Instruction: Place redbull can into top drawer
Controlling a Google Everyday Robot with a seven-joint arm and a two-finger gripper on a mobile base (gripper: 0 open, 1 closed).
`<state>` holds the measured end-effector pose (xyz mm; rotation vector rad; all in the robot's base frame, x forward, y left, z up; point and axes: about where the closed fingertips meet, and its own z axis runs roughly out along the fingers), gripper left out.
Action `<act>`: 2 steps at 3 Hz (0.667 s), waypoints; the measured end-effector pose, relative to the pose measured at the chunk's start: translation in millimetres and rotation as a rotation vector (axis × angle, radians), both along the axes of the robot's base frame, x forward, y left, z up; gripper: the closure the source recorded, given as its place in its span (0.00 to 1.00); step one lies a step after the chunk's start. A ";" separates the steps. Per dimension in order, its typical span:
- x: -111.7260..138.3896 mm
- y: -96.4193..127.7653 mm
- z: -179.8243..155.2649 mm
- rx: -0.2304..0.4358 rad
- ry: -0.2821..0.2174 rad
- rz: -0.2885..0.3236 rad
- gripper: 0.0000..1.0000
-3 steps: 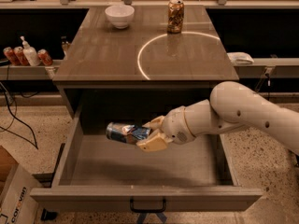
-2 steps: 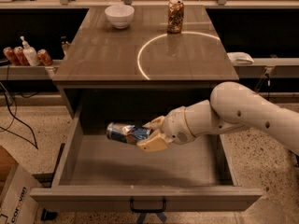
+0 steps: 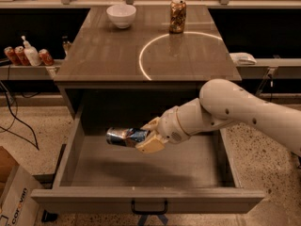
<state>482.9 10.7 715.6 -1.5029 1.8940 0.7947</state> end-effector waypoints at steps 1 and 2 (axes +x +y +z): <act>2.6 -2.2 -17.0 -0.054 0.023 -0.008 1.00; 3.1 -7.0 -35.6 -0.106 0.057 -0.023 1.00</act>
Offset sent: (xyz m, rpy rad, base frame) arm 0.0049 -0.0160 -0.0562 -0.1672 0.0975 -0.0491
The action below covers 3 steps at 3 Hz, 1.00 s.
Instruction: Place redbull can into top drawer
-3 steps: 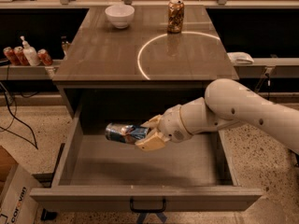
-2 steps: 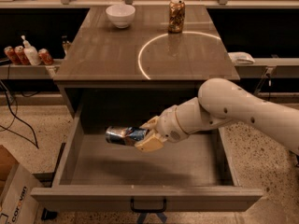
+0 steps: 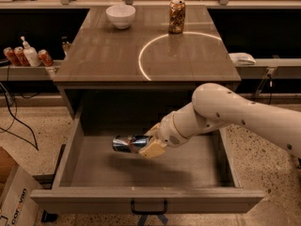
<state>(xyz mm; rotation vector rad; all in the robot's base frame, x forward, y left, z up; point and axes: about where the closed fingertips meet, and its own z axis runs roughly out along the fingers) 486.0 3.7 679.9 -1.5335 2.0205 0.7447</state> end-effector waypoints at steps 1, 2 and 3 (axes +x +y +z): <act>0.5 -6.2 -17.7 -0.038 0.032 -0.019 1.00; 1.6 -13.1 -36.9 -0.053 0.069 -0.041 0.82; 2.5 -19.1 -55.6 -0.060 0.110 -0.070 0.50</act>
Offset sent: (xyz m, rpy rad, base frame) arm 0.0042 -0.0242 -0.0603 -0.0712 0.1132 -0.0741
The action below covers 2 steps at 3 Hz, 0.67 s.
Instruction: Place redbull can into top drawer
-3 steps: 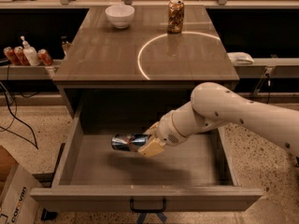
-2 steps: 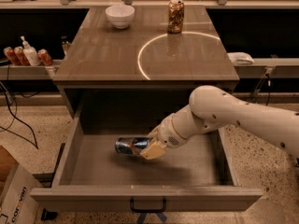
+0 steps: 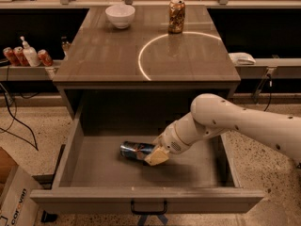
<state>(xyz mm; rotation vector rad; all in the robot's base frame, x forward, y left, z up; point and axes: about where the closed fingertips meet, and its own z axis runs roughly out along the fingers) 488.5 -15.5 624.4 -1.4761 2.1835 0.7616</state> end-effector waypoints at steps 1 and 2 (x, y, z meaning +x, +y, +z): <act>-0.7 1.3 0.1 0.000 0.000 0.004 0.27; -1.4 2.4 -0.7 0.000 0.002 0.006 0.05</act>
Offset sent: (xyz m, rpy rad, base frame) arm -0.0006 0.0011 0.0001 0.0003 -0.0001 0.0032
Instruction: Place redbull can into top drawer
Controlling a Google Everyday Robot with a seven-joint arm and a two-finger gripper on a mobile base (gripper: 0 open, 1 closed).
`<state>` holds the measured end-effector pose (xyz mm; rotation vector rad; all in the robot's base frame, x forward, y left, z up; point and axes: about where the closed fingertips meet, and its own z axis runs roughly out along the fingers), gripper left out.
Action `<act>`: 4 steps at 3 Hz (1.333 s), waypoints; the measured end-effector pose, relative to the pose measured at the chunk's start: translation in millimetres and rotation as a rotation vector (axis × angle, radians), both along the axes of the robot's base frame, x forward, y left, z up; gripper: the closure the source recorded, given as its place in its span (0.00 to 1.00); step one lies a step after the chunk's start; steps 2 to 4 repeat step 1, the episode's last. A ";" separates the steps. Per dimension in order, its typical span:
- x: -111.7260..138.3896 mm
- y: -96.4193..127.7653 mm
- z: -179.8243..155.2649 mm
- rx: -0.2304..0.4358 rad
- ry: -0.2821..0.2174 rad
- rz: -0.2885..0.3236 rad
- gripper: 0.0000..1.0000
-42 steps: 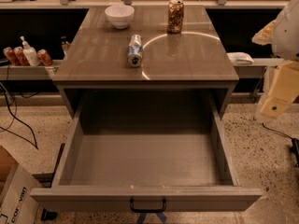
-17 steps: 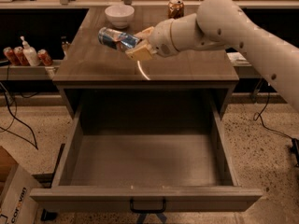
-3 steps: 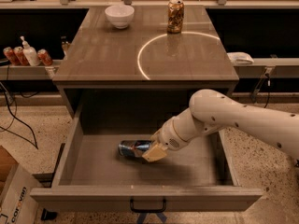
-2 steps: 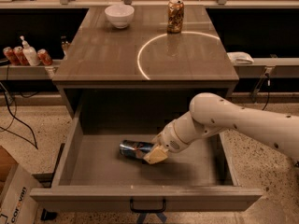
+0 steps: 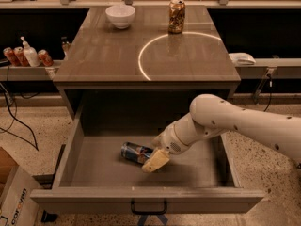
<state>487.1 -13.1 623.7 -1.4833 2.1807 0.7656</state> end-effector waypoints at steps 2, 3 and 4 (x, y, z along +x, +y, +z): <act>-0.4 0.6 -0.4 0.000 0.001 0.001 0.00; -0.4 0.6 -0.4 0.000 0.001 0.001 0.00; -0.4 0.6 -0.4 0.000 0.001 0.001 0.00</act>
Offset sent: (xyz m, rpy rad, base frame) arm 0.0000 0.0000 0.0000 0.0000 0.0000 0.0000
